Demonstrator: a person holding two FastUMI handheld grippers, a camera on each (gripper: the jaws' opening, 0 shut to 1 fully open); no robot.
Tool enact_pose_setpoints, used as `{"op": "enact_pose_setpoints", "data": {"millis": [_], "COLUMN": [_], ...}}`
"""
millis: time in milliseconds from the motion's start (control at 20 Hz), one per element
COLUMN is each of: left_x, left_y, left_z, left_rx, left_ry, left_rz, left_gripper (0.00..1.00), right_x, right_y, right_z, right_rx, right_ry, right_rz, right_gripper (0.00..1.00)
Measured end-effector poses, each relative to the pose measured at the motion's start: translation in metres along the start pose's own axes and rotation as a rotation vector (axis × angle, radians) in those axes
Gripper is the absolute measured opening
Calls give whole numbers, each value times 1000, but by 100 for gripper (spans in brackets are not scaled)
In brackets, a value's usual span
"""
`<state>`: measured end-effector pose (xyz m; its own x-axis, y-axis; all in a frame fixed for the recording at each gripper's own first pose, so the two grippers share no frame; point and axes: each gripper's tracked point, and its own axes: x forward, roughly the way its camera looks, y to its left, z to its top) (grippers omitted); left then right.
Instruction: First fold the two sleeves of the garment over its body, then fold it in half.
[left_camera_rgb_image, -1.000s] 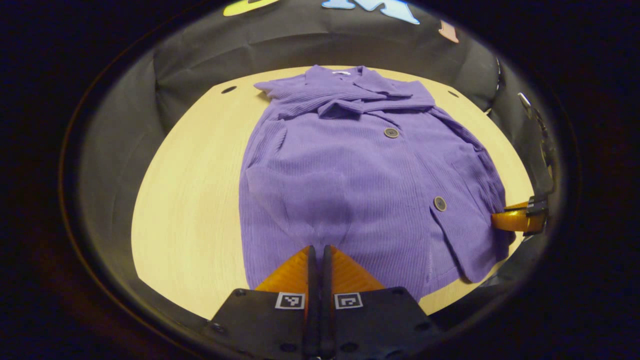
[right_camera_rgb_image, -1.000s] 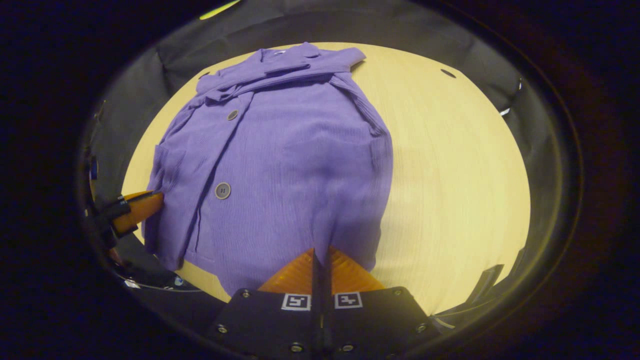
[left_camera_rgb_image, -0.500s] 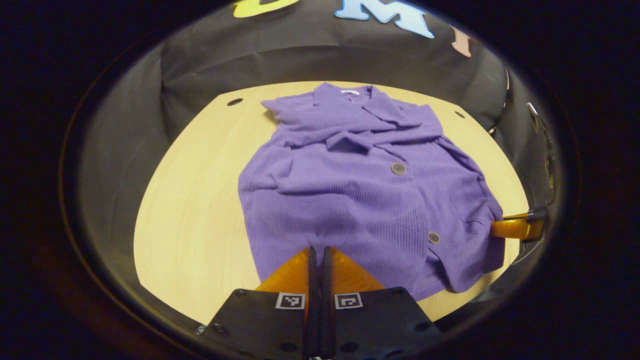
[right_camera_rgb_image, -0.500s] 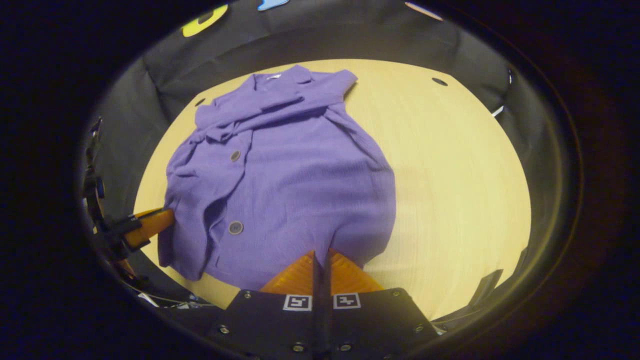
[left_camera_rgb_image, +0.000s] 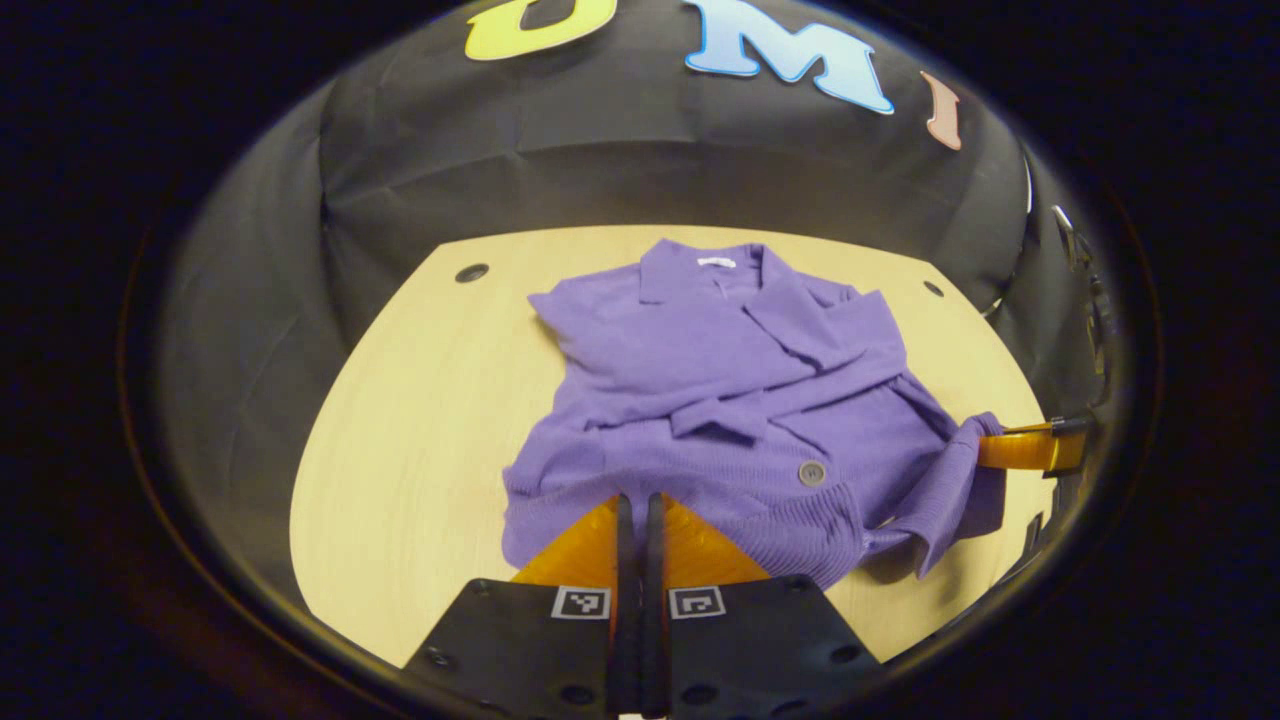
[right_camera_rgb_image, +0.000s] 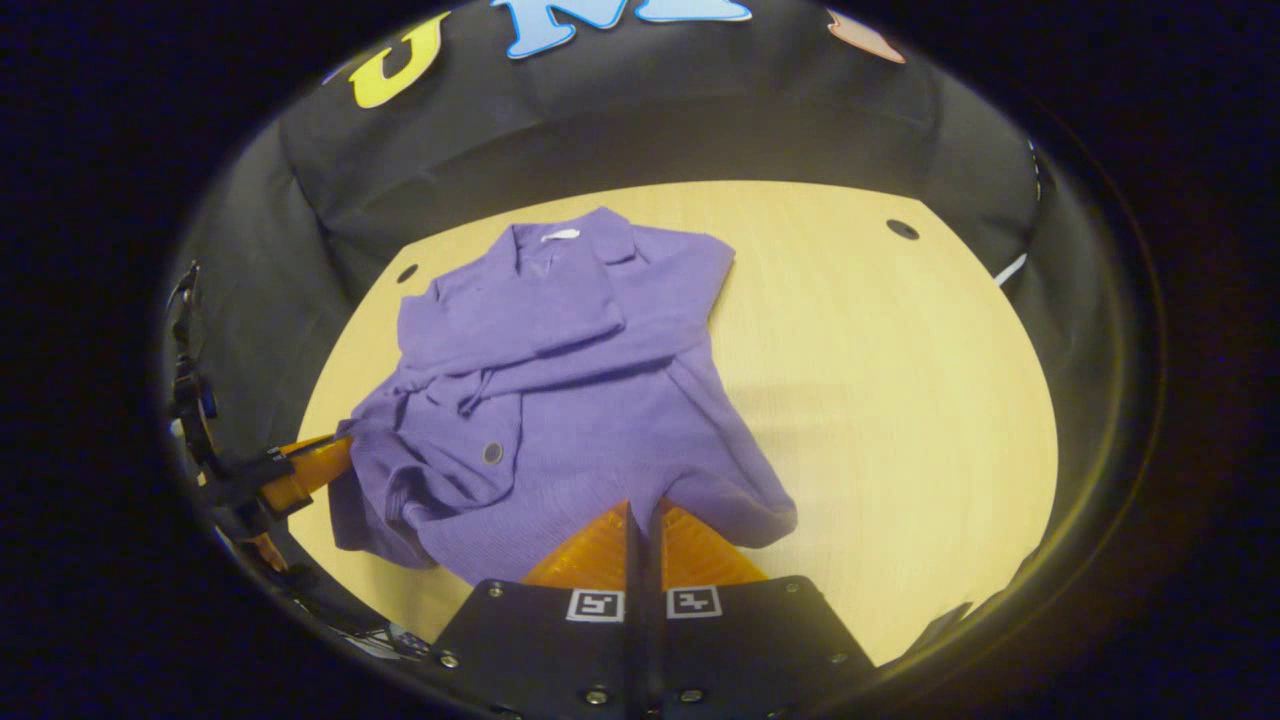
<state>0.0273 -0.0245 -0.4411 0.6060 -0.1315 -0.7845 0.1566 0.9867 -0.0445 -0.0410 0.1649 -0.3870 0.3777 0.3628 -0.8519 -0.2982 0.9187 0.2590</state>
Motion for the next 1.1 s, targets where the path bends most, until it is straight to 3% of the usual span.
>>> {"op": "enact_pose_setpoints", "data": {"millis": [350, 750, 1100], "left_x": [34, 79, 131], "left_y": [4, -4, -6], "left_z": [77, 156, 190], "left_rx": [-29, 8, -9], "left_ry": [-78, -158, -174], "left_rz": [0, -9, 2], "left_gripper": [7, 7, 7], "right_x": [18, 54, 107], "right_y": [-4, -8, -13], "right_z": [83, 169, 206], "right_rx": [5, 52, 145], "right_ry": [-87, -186, -216], "right_rz": [4, 7, 1], "right_gripper": [1, 1, 1]}}
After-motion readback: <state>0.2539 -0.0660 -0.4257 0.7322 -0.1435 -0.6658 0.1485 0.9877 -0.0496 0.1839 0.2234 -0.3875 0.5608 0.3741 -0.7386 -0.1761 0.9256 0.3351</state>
